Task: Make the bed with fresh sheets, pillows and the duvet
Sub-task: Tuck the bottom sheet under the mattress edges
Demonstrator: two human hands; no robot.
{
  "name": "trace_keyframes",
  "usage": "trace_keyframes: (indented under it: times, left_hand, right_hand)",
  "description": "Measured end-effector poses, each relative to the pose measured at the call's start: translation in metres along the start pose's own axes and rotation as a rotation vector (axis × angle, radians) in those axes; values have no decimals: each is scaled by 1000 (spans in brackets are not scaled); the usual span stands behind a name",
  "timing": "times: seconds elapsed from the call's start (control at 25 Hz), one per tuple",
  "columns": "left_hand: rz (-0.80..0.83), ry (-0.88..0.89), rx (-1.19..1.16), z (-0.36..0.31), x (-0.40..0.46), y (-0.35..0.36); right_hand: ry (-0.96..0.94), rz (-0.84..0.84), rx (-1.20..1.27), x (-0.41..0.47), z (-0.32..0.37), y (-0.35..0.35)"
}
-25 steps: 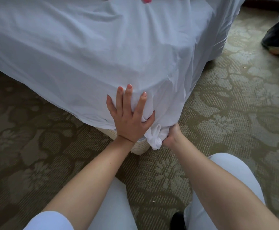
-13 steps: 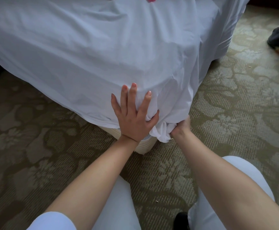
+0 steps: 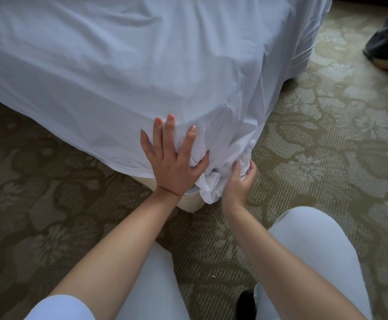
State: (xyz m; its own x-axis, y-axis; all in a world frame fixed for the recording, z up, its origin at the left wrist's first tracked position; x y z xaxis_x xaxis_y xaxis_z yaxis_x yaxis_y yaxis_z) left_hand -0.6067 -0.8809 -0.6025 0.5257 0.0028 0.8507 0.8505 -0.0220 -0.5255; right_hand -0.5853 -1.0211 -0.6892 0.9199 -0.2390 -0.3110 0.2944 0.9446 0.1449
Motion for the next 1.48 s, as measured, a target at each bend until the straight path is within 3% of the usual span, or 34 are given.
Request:
trace_keyframes:
  times: [0.12,0.28,0.4,0.48,0.6,0.68,0.76,0.92,0.96,1.04,1.08,1.16,1.24,1.32,1.48]
  left_hand:
    - [1,14,0,0,0,0]
    - [-14,5,-41,2,-1,0]
    - [-2,34,-20,2,-4,2]
    - [36,66,8,3,-13,3]
    - [137,105,-2,2,-42,-3]
    - [206,99,-52,0,-65,-9]
    - [275,-71,-189,-2,-81,-17]
    - [435,-1060,-764,6,-96,-17]
    - [469,-1142,-814,8,-96,-16]
    - [646,-1048,-837,16,-93,-14]
    - [788,-1033,-944,16,-94,-12]
    - [995,-1162,-1201,18,-97,-14]
    - [861,-1402,-1199,38,-102,-13]
    - [614,-1596,-1082,63,-99,-15]
    - [557,-1667,-1192,80,-84,-7]
  right_hand:
    - [-255,-12,-229,-2,13,1]
    - [-501,16,-228,1,37,4]
    - [-406,289,-287,3,33,17]
    - [-235,362,-461,14,21,15]
    - [67,164,-784,27,6,-8]
    - [70,87,-835,20,0,-17]
    - [24,161,-727,11,-9,-10]
    - [1,339,-595,-5,-17,8]
    - [-53,321,-593,-11,-13,10]
    - [-293,259,-537,-27,6,14]
    - [-524,225,-519,-37,22,15]
    - [-1019,201,-514,-57,53,24]
    - [-1342,232,-568,-75,77,47]
    - [-1472,266,-720,-87,82,74]
    - [-1810,164,-1253,-77,33,96]
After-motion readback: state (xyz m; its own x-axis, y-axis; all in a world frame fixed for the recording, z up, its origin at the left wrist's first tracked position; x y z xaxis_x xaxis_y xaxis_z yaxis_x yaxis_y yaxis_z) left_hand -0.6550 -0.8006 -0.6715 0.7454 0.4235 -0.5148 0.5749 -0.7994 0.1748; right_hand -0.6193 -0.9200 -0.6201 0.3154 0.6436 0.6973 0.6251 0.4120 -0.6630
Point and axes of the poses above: each hand's wrist, its own x-axis towards the middle knuckle, its own y-axis out of the palm, z = x × y, the point moved 4 cm from there along x, towards the middle knuckle, and after that the axes turned 6 degrees about z, right-handed, at the moved point
